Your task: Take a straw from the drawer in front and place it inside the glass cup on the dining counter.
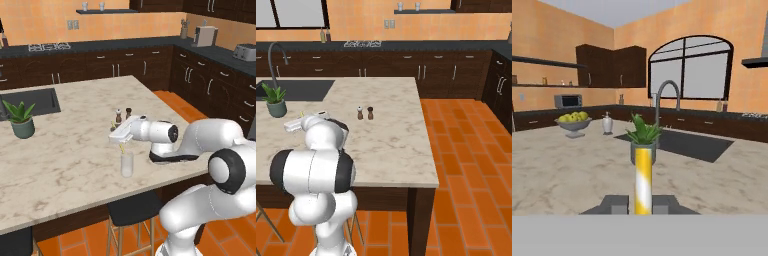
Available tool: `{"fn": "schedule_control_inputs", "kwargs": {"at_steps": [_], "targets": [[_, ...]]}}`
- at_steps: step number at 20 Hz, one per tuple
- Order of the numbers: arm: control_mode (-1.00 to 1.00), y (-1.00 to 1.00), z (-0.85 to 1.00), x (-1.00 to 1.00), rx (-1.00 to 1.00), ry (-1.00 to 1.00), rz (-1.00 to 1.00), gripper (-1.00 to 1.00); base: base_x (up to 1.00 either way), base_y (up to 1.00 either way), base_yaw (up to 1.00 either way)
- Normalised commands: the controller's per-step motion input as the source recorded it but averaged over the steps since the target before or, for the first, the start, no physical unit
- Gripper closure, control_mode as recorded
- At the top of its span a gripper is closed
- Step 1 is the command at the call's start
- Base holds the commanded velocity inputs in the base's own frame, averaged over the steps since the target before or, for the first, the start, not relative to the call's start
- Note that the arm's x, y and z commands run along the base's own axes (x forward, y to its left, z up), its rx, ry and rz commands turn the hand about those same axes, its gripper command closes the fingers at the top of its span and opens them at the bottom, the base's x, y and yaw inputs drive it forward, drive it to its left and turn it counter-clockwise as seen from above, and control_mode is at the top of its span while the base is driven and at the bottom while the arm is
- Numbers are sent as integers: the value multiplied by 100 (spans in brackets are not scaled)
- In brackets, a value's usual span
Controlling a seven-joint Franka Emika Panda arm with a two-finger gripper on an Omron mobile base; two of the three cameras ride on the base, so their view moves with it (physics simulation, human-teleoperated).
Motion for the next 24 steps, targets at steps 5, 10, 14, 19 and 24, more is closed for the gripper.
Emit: {"fn": "schedule_control_inputs", "kwargs": {"at_steps": [5,10,14,19,24], "targets": [[-100,-63,-28,18,28,-13,46,100,0,0,0],[-100,-78,-10,10,27,-18,44,100,0,0,0],[-100,-27,3,71,39,-18,44,100,0,0,0],[-100,-38,-21,70,35,-10,45,100,0,0,0],[-100,-61,-61,34,20,-1,43,100,0,0,0]]}}
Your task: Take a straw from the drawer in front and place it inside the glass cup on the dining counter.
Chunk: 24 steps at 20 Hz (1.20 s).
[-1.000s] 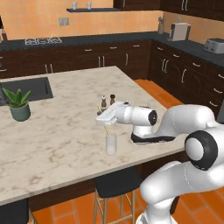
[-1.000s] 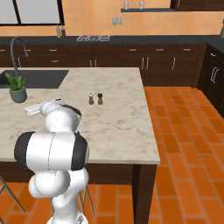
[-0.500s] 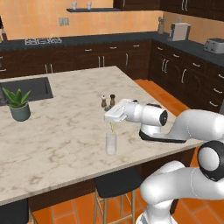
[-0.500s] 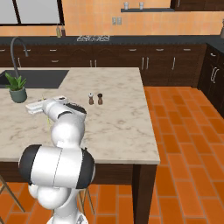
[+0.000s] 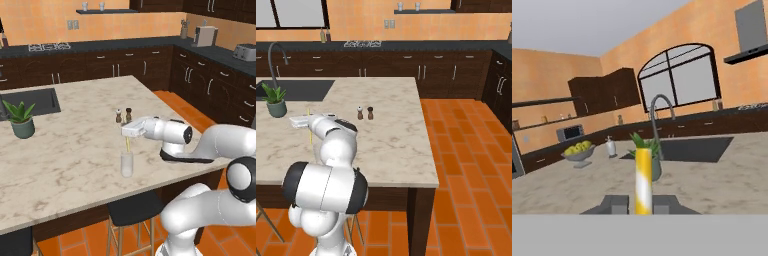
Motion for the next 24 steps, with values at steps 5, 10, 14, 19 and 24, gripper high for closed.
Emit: {"fn": "schedule_control_inputs", "kwargs": {"at_steps": [5,10,14,19,24], "targets": [[-100,-64,-46,46,16,-7,42,100,0,0,0],[-100,-33,-31,75,22,-9,42,100,0,0,0],[-100,-21,-24,79,26,-7,43,100,0,0,0],[-100,-45,-45,64,18,-13,46,100,0,0,0],[-100,-56,-46,63,15,-18,48,100,0,0,0]]}}
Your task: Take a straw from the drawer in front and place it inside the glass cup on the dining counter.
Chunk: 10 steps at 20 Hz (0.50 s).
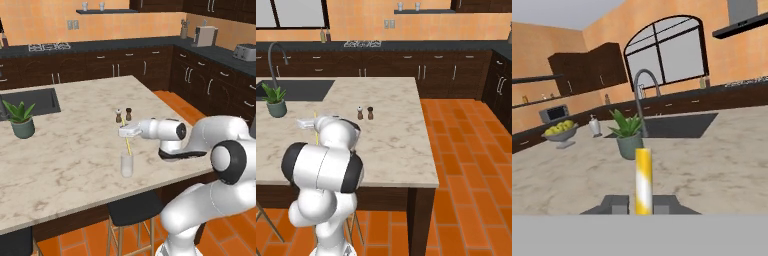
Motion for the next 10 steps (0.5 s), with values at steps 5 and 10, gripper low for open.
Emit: {"fn": "schedule_control_inputs", "kwargs": {"at_steps": [5,10], "targets": [[-100,-40,-39,64,18,-17,46,100,0,0,0],[-100,-33,-51,58,21,-12,45,100,0,0,0]]}}
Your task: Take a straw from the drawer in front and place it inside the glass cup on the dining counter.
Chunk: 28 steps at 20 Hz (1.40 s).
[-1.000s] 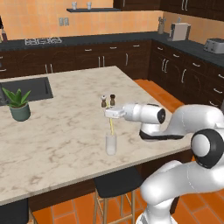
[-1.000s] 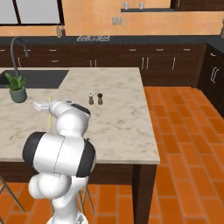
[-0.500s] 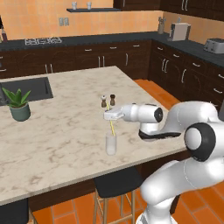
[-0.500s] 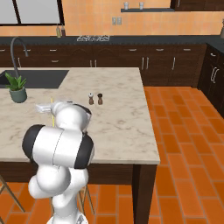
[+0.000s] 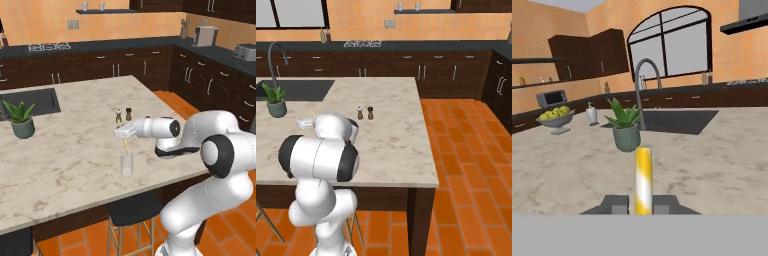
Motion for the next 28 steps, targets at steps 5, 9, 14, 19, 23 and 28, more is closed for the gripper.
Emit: {"fn": "schedule_control_inputs", "kwargs": {"at_steps": [5,9,14,19,23,28], "targets": [[-100,-31,-55,61,23,-9,45,100,0,0,0],[-100,-41,-51,60,23,-12,46,100,0,0,0],[-100,-61,-43,42,22,-16,47,-100,0,0,0],[-100,-83,-10,0,23,-25,46,-100,0,0,0],[-100,-68,-1,0,24,-24,43,-100,0,0,0],[-100,-68,17,-7,27,-28,39,-100,0,0,0]]}}
